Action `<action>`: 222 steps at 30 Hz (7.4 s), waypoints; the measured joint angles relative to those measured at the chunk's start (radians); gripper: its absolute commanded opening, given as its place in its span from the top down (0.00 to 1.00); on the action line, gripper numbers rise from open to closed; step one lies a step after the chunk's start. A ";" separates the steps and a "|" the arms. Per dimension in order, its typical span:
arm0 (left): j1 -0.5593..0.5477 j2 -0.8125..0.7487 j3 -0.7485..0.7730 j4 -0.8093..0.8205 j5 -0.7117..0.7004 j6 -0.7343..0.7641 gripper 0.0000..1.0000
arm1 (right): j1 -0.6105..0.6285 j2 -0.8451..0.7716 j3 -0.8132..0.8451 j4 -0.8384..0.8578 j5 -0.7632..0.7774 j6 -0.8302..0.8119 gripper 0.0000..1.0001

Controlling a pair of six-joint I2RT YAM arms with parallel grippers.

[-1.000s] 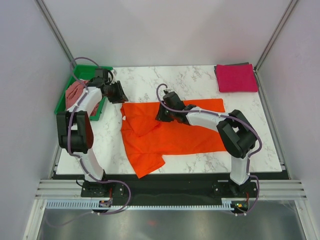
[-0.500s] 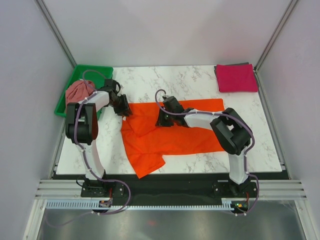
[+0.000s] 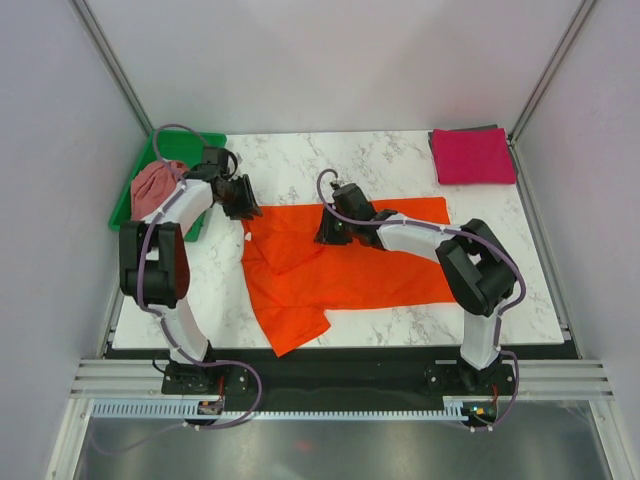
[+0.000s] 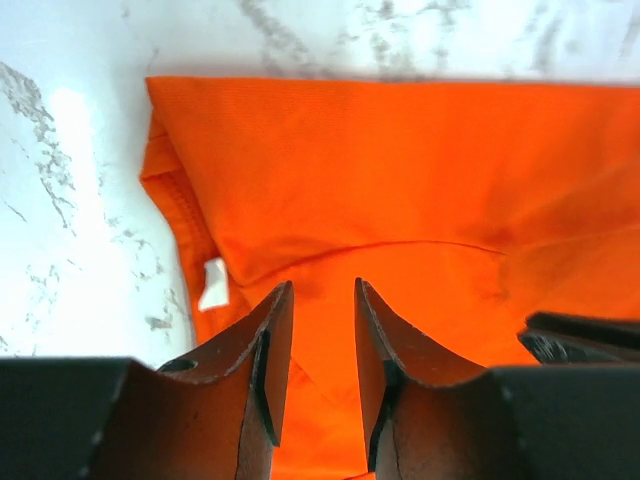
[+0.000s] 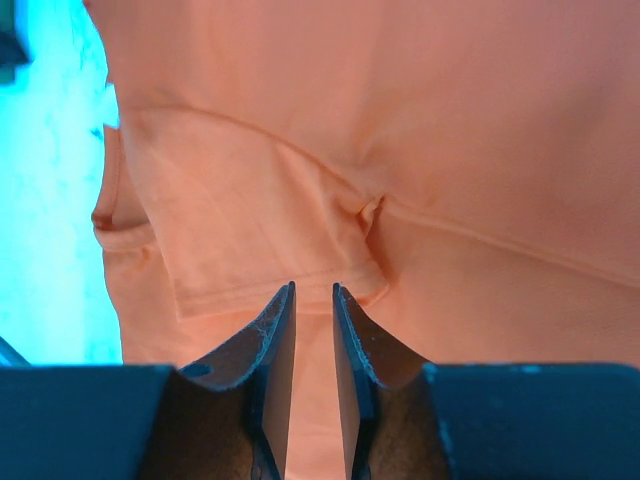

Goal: Fold and stack the t-shirts
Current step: Fold the tshirt

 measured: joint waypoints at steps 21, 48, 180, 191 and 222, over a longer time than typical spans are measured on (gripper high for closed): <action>-0.072 -0.142 -0.288 0.068 0.016 -0.128 0.56 | -0.367 -0.201 -0.120 -0.140 0.204 -0.058 0.71; 0.006 0.165 0.028 0.103 -0.034 -0.134 0.50 | -0.667 0.087 0.071 -0.124 0.419 -0.176 0.72; -0.604 -0.951 -0.731 -0.067 -0.272 -0.789 0.41 | -0.669 -0.603 -0.333 -0.320 0.060 -0.153 0.59; -0.604 -0.901 -0.865 -0.092 -0.272 -0.819 0.41 | -0.669 -0.608 -0.333 -0.331 0.061 -0.157 0.59; -0.661 -0.808 -0.900 -0.091 -0.325 -0.958 0.65 | -0.669 -0.608 -0.333 -0.341 0.069 -0.161 0.59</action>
